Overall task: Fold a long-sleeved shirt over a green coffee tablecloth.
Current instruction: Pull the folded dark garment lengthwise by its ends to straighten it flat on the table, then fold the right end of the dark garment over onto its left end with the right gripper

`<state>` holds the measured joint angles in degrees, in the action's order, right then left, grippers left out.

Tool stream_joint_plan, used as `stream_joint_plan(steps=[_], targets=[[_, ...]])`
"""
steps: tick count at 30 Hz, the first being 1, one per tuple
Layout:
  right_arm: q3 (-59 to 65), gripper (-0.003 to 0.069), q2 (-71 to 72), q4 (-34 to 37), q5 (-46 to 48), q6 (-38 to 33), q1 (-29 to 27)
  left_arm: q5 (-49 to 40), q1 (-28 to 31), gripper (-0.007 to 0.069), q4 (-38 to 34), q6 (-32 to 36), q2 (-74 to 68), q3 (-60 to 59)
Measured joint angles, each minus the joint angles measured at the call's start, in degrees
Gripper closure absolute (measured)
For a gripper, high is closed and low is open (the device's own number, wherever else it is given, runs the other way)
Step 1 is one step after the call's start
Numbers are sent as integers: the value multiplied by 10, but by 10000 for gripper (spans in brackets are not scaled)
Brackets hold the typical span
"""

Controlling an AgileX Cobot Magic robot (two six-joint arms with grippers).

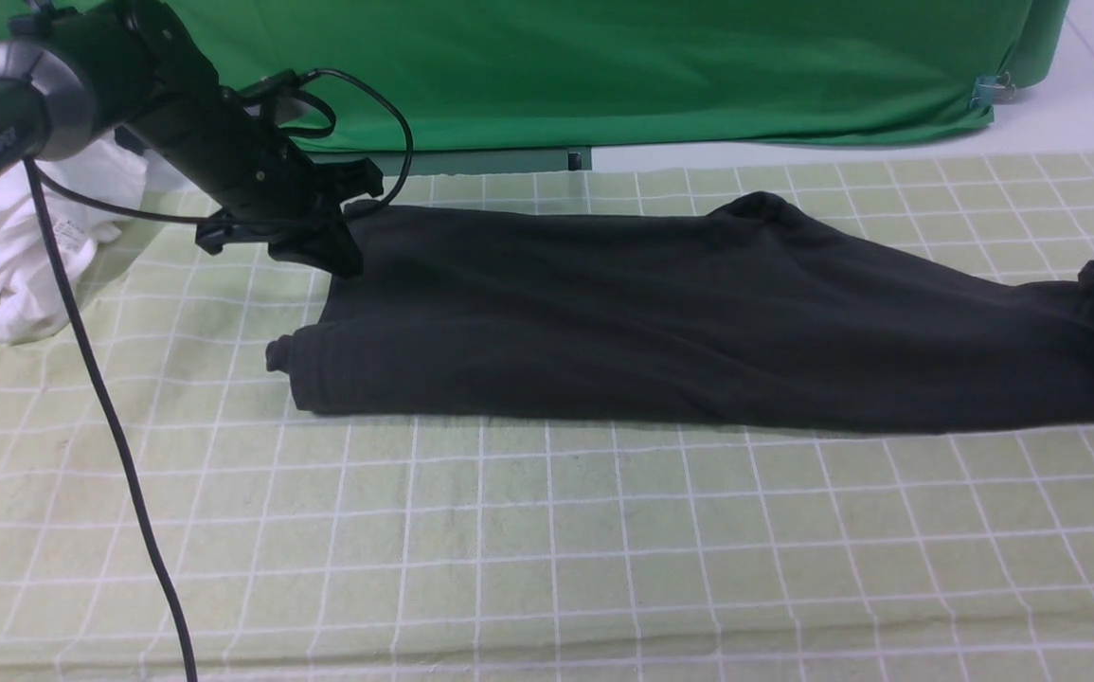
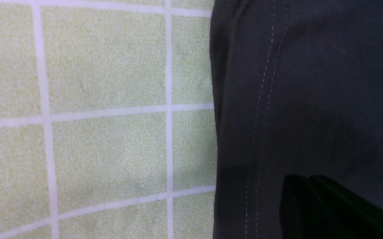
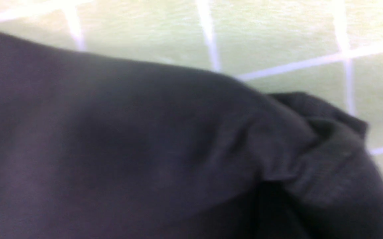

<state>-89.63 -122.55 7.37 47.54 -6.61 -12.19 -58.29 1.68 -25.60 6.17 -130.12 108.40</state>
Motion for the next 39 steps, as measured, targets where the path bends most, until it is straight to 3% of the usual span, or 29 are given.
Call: stream_joint_plan(steps=[3, 5, 18, 25, 28, 33, 39], targets=[[-1, 608, 0, 0, 5, -13, 2, -9, 0, 612, -16, 0, 1, 0], [-1, 625, 3, 1, 5, -17, 1, -21, 0, 612, -21, 1, 6, 0], [-11, 634, 67, -49, 51, -24, -66, -113, 0, 612, -29, 16, 117, -15], [-100, 634, 109, -17, 145, 14, -33, -115, 0, 612, -29, 17, 160, -47], [-139, 634, 116, 34, 176, 34, 8, -115, 0, 612, -29, 19, 166, -47], [-183, 634, 116, 101, 168, 90, 135, -93, 0, 612, -6, 13, 167, -47], [-188, 634, 93, 121, 57, 173, 320, -74, 0, 612, 2, 8, 167, -47]])
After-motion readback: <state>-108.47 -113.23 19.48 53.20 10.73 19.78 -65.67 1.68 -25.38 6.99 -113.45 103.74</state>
